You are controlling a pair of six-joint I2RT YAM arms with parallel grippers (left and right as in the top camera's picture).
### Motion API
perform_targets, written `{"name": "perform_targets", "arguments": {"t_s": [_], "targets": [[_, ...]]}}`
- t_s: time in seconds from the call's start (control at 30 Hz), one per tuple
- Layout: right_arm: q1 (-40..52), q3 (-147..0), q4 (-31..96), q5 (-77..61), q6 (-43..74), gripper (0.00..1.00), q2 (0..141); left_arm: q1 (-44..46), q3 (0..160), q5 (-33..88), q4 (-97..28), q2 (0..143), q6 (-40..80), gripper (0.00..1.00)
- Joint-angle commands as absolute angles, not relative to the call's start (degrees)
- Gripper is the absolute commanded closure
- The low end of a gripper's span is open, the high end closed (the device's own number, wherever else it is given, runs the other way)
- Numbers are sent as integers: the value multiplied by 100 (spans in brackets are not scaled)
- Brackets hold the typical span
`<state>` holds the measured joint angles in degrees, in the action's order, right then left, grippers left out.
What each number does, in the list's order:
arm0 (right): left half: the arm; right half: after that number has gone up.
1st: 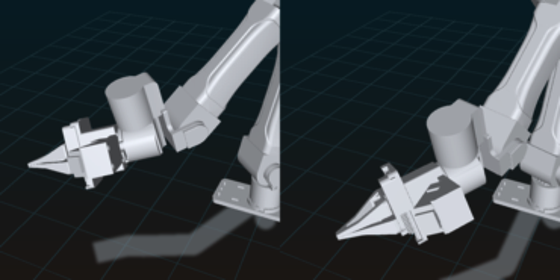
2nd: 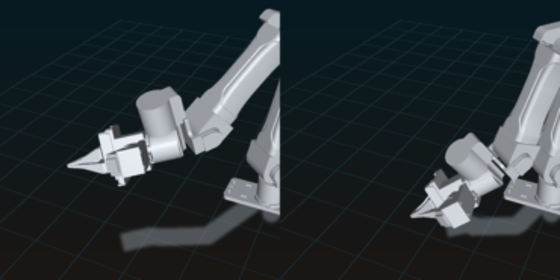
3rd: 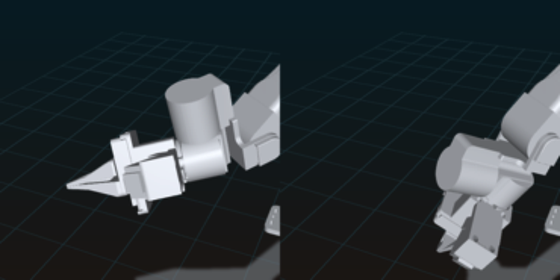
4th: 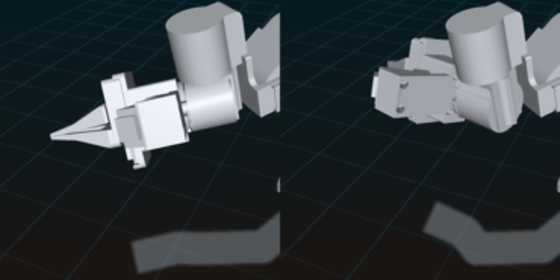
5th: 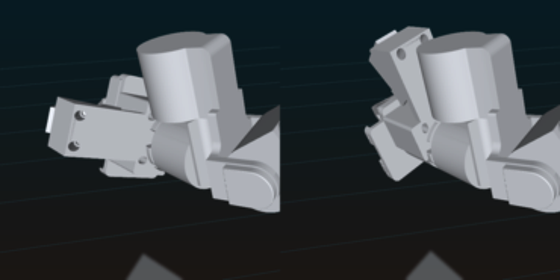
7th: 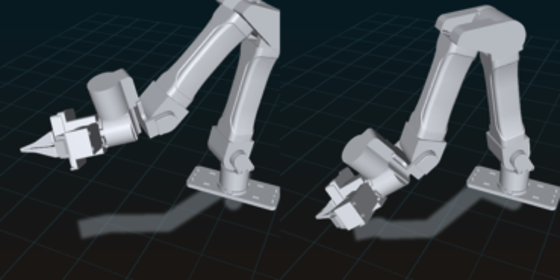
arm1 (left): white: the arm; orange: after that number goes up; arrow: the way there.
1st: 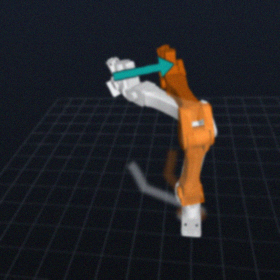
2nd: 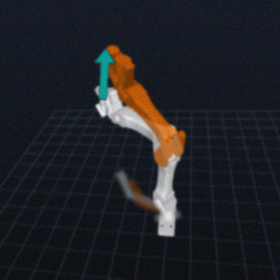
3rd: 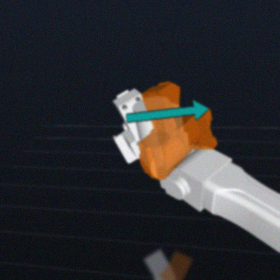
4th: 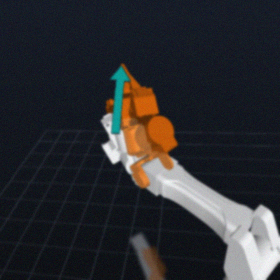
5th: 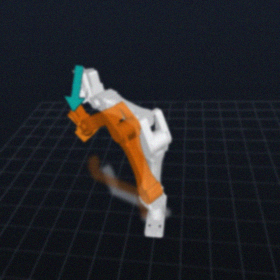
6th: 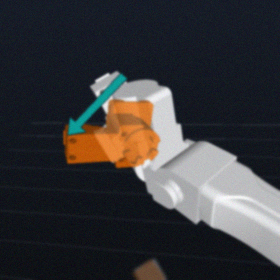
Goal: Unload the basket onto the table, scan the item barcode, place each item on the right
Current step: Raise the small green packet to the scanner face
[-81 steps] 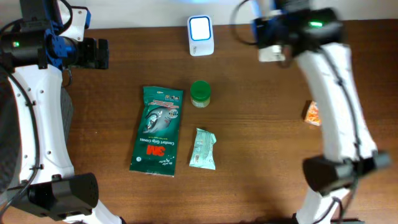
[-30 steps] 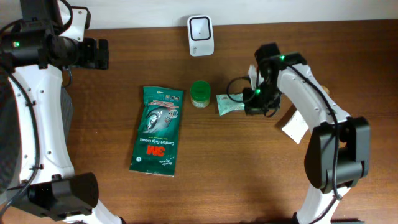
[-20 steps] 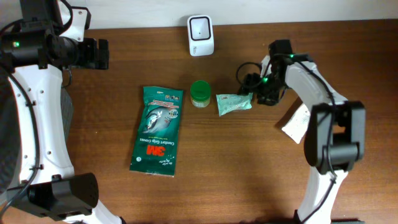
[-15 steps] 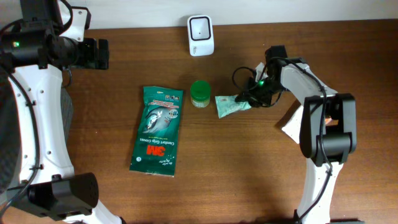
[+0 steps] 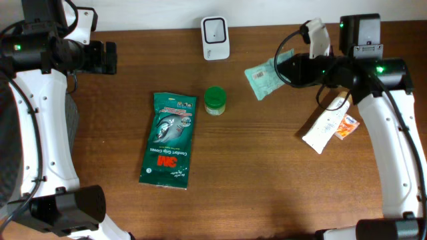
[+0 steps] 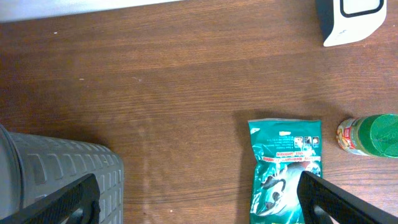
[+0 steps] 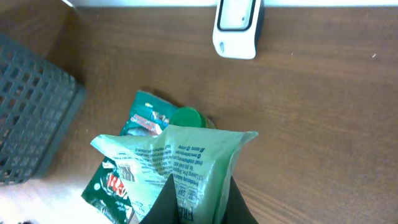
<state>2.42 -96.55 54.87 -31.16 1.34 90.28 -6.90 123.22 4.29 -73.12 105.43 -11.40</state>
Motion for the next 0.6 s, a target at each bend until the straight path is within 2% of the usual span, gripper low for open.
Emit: {"name": "perform_targets", "arguments": {"t_s": [0.0, 0.07, 0.1, 0.2, 0.4, 0.57], "targets": [[864, -10167, 5422, -1564, 521, 96, 8912, -731, 12342, 473, -7319, 10503, -1232, 1], [1796, -11603, 5500, 456, 349, 96, 9598, -731, 12342, 473, -7319, 10503, -1232, 1], [2123, -12265, 5144, 1286, -187, 96, 10178, -731, 12342, 473, -7319, 10503, -1232, 1], [2593, -12376, 2731, 2429, -2202, 96, 11583, -731, 12342, 473, -7319, 10503, -1232, 1], [2578, -12376, -1146, 2335, -4971, 96, 13937, -731, 12342, 473, -7319, 10503, -1232, 1], [2211, -12366, -1258, 1511, -5057, 96, 14385, -731, 12342, 473, -7319, 10503, -1232, 1]]}}
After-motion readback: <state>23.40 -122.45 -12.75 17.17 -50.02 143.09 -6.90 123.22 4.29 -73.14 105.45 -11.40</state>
